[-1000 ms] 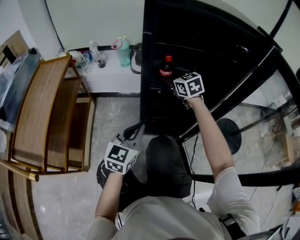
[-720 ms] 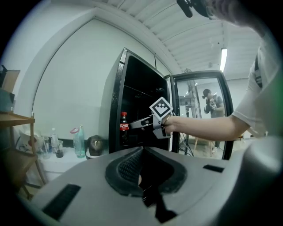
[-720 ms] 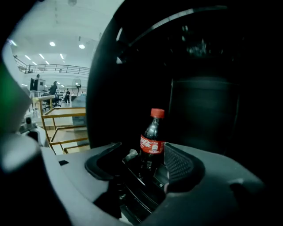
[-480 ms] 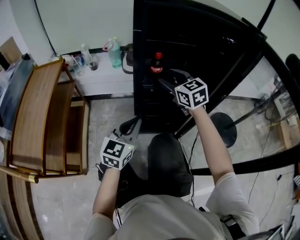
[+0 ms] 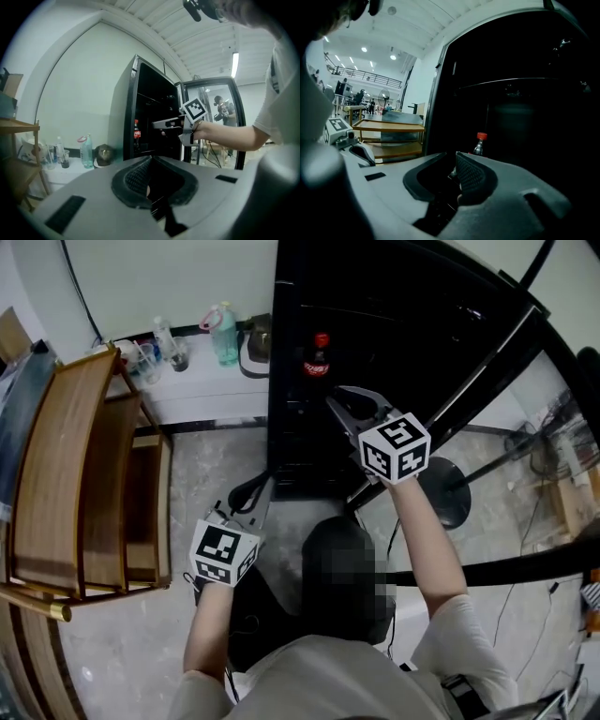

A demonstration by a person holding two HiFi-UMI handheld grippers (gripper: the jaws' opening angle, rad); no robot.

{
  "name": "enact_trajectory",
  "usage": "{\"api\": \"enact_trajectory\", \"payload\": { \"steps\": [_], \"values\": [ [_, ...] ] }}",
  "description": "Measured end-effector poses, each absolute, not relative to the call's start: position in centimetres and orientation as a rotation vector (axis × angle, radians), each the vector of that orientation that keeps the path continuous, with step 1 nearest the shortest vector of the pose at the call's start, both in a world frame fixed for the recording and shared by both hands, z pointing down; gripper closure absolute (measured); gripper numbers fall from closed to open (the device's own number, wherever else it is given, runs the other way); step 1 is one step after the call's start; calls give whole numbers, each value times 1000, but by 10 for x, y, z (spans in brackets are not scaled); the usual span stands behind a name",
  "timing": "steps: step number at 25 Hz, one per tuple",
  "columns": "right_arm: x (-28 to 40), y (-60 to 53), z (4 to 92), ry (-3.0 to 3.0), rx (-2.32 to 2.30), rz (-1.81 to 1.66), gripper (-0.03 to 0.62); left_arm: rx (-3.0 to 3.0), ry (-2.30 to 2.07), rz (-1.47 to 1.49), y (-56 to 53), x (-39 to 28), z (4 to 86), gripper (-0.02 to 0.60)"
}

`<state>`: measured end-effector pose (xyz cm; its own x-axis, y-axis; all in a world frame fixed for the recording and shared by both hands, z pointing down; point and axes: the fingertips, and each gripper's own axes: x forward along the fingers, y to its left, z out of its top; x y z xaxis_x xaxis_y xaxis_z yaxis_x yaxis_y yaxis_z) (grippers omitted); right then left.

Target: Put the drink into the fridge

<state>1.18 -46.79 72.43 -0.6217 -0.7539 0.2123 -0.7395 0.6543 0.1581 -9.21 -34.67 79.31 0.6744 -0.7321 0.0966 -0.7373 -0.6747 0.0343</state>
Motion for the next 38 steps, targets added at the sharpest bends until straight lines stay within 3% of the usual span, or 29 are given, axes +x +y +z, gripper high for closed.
{"api": "enact_trajectory", "payload": {
  "steps": [6,16,38],
  "values": [
    [7,-466,730,-2647,1228,-96,597,2814,-1259,36,-362,-99,795,572],
    [16,-469,686,-2747,1308,-142,597,2773,-1267,-18,-388,-85,753,572],
    [62,-323,444,-2616,1406,222,594,2620,-1213,122,-272,-90,455,572]
  ]
}}
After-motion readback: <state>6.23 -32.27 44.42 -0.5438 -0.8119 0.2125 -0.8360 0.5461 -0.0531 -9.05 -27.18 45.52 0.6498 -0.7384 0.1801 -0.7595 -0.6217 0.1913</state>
